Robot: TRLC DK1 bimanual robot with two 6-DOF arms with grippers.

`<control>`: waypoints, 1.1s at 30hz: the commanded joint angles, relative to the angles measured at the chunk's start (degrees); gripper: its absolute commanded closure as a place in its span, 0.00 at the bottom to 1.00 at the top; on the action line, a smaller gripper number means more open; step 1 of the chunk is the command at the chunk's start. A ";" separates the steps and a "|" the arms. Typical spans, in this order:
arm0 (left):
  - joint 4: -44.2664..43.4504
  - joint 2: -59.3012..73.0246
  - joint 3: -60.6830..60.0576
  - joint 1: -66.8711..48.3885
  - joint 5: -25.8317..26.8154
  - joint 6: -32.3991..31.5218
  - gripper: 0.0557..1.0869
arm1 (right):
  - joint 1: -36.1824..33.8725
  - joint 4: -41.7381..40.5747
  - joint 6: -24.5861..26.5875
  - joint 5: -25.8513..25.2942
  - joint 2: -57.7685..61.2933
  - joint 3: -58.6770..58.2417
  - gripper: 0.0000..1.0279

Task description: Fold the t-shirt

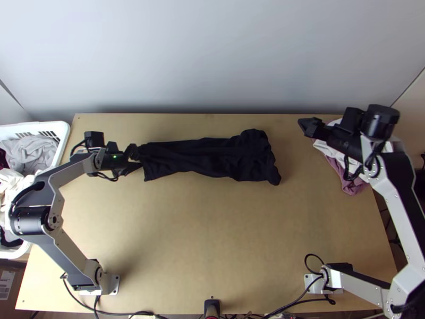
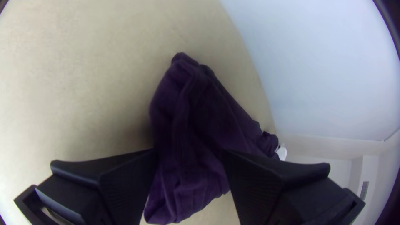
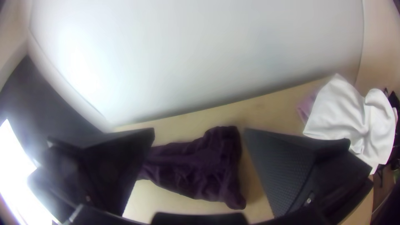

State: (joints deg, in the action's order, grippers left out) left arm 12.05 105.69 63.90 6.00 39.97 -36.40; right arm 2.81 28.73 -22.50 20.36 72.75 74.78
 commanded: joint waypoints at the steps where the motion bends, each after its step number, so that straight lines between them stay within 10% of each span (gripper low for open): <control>1: -5.55 2.86 0.00 -2.57 -0.41 -3.06 0.28 | 1.23 3.88 -2.02 0.03 -1.65 5.46 0.03; 16: 2.10 -1.45 -0.18 3.32 -2.17 5.11 0.28 | 2.20 5.19 -1.93 -0.06 -0.59 6.25 0.03; 30: -1.95 4.88 3.60 -6.44 -4.37 -0.78 0.29 | 1.15 5.19 -0.61 -0.23 -0.86 6.16 0.03; 31: -1.95 5.23 4.13 -6.97 -4.37 -1.30 0.33 | 0.97 5.37 -0.61 -0.23 -0.94 6.08 0.03; 33: -2.21 5.84 5.18 -7.41 -4.28 -2.88 0.73 | 0.97 5.55 -0.61 -0.23 -1.03 5.72 0.03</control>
State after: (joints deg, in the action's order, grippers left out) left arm 10.96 109.16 66.37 1.58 35.97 -35.53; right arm 4.43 33.74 -23.55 20.14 72.18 80.88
